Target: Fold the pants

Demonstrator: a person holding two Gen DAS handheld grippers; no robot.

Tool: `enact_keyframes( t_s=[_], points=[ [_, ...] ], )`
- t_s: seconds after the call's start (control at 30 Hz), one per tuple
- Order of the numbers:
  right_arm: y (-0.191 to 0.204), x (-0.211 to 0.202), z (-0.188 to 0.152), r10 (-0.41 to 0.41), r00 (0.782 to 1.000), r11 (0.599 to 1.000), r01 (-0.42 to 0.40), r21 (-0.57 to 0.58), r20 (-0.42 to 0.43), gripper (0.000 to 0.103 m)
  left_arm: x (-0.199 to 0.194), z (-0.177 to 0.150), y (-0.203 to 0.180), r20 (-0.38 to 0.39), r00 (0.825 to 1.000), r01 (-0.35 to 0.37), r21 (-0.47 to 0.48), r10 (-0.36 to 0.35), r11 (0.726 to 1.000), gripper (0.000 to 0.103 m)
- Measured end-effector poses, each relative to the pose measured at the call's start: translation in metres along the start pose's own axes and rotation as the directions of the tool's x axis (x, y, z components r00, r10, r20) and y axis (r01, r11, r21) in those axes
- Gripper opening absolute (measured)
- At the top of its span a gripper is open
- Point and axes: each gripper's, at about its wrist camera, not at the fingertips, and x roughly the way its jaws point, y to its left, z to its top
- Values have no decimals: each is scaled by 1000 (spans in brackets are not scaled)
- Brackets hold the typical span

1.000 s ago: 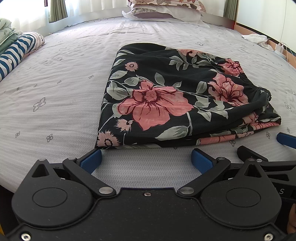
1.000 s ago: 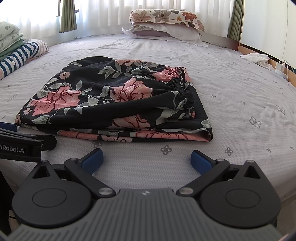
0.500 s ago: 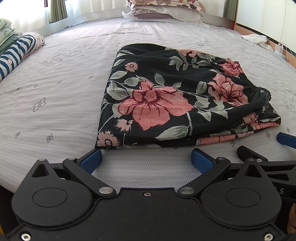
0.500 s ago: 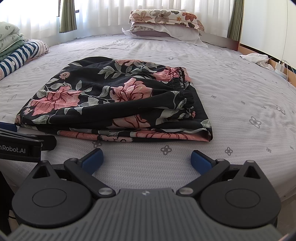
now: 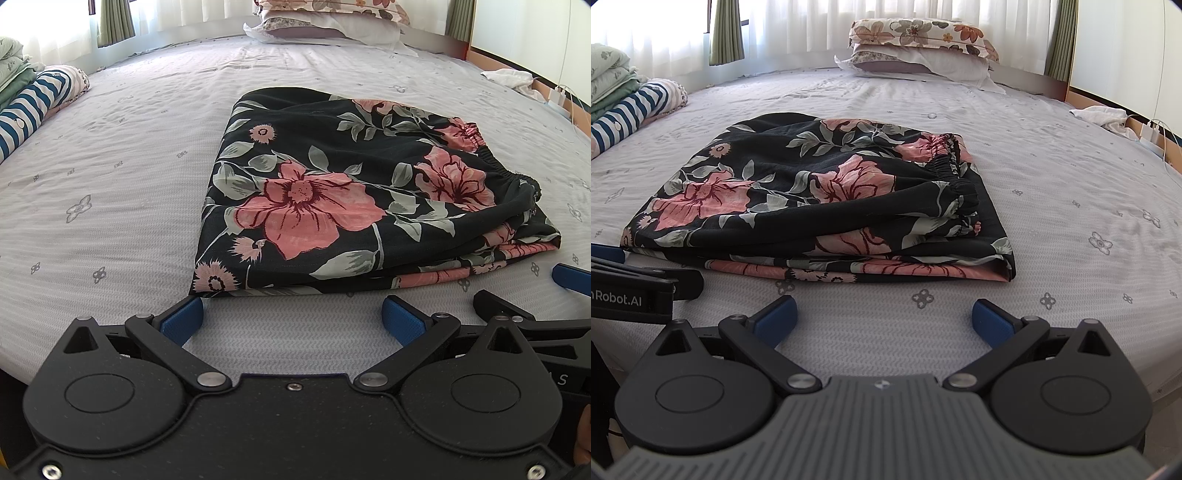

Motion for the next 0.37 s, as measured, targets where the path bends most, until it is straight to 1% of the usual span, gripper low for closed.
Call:
enact_keyframes(
  t_s=[0.2,0.37],
  points=[
    [0,0,0,0,1000,1000,0,0,0,103,0,0,0,1,1000,0,-1,0,1000,103],
    [0,0,0,1,1000,1000,-1,2,3,103,-2,1,-1,16,1000,0,7,0,1000,103]
  ],
)
